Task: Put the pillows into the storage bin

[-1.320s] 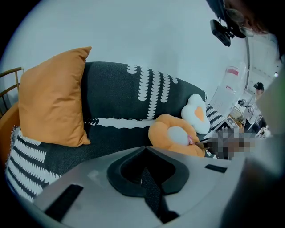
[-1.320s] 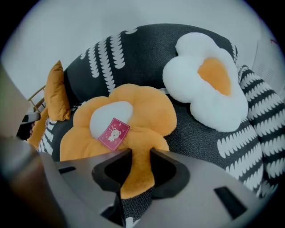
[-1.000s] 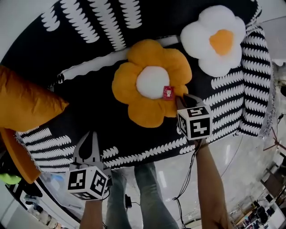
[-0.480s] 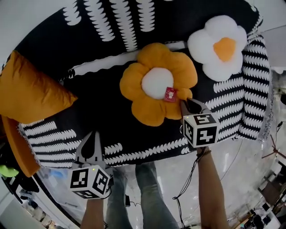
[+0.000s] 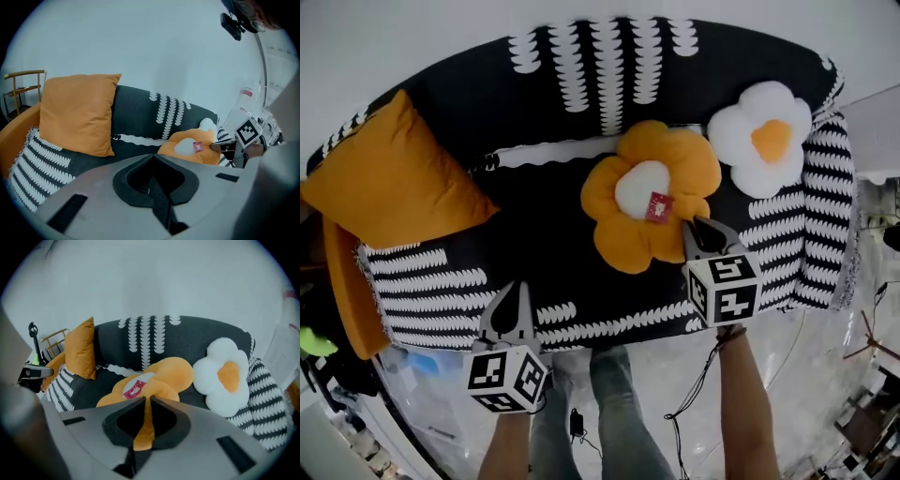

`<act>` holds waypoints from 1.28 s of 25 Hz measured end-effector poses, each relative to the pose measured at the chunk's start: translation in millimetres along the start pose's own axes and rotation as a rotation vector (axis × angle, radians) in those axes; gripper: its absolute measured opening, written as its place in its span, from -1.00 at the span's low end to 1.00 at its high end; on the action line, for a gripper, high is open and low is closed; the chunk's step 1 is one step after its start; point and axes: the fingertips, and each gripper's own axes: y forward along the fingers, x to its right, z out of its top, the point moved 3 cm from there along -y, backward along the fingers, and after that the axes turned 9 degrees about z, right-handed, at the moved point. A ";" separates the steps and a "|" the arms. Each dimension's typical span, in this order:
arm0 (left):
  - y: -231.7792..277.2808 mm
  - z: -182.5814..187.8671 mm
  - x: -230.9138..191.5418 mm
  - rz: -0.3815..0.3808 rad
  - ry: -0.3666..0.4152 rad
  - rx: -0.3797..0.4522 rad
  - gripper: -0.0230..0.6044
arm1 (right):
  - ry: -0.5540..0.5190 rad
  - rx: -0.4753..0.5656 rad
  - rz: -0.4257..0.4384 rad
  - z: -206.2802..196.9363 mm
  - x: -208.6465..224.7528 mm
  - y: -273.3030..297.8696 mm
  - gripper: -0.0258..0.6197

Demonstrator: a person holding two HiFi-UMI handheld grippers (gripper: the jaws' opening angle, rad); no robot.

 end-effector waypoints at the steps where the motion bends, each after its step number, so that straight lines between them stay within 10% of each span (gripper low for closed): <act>1: -4.4 2.1 -3.7 0.003 -0.007 0.009 -0.91 | -0.023 0.006 -0.002 7.7 -5.8 -4.4 -0.86; 20: -124.4 65.0 -104.0 0.106 -0.165 0.163 -0.91 | -0.578 -0.078 -0.042 112.8 -156.0 -102.4 -0.86; 32: -253.7 69.9 -233.8 0.300 -0.288 0.285 -0.91 | -0.853 0.011 0.096 186.2 -344.3 -137.4 -0.87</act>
